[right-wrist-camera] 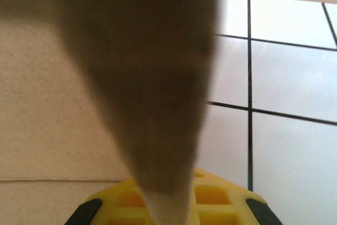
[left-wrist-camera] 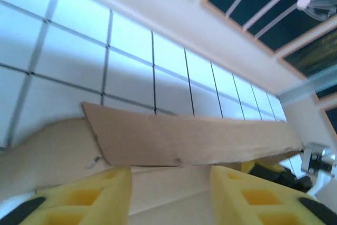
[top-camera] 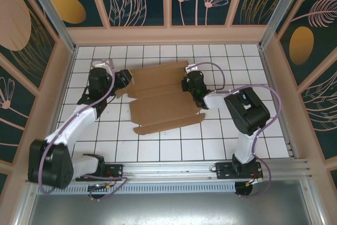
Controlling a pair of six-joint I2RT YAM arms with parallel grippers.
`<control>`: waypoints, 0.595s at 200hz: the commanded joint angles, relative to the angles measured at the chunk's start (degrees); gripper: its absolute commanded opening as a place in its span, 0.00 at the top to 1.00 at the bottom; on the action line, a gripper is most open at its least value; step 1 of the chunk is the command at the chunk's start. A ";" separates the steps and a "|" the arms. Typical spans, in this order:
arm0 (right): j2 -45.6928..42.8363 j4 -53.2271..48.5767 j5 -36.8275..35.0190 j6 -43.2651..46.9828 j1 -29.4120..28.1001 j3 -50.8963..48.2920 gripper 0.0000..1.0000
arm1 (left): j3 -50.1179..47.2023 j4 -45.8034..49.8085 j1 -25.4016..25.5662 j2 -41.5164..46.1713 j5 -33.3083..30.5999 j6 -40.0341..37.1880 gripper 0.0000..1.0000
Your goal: Fold the paper box
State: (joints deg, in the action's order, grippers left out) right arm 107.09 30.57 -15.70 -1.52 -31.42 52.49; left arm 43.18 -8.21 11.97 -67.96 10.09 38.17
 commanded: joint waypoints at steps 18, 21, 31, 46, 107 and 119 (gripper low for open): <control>1.03 -5.98 -1.77 4.77 2.75 -0.29 0.95 | -2.24 8.98 -1.70 6.44 -22.49 -1.11 0.64; 1.11 -5.93 -1.68 4.84 2.77 -0.33 0.95 | -2.25 9.03 -1.81 6.12 -23.23 -1.04 0.65; 1.30 -6.08 -1.11 4.94 2.85 -0.30 0.95 | -3.18 7.69 -2.48 5.51 -24.32 -0.72 0.66; 1.83 -6.78 -0.43 4.78 2.85 0.31 0.95 | -3.59 7.05 -3.80 2.46 -23.69 -0.23 0.67; 2.42 -6.18 1.93 4.96 2.85 -0.03 0.94 | -4.44 1.57 -8.86 -11.82 -19.92 0.76 0.68; 2.56 -6.44 2.17 4.95 2.84 -0.02 0.94 | -3.45 0.21 -9.28 -12.33 -19.60 0.48 0.69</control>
State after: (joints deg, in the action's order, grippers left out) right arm 107.09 29.98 -14.94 1.39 -28.91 52.90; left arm 38.13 -3.53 3.68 -78.96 -10.50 38.22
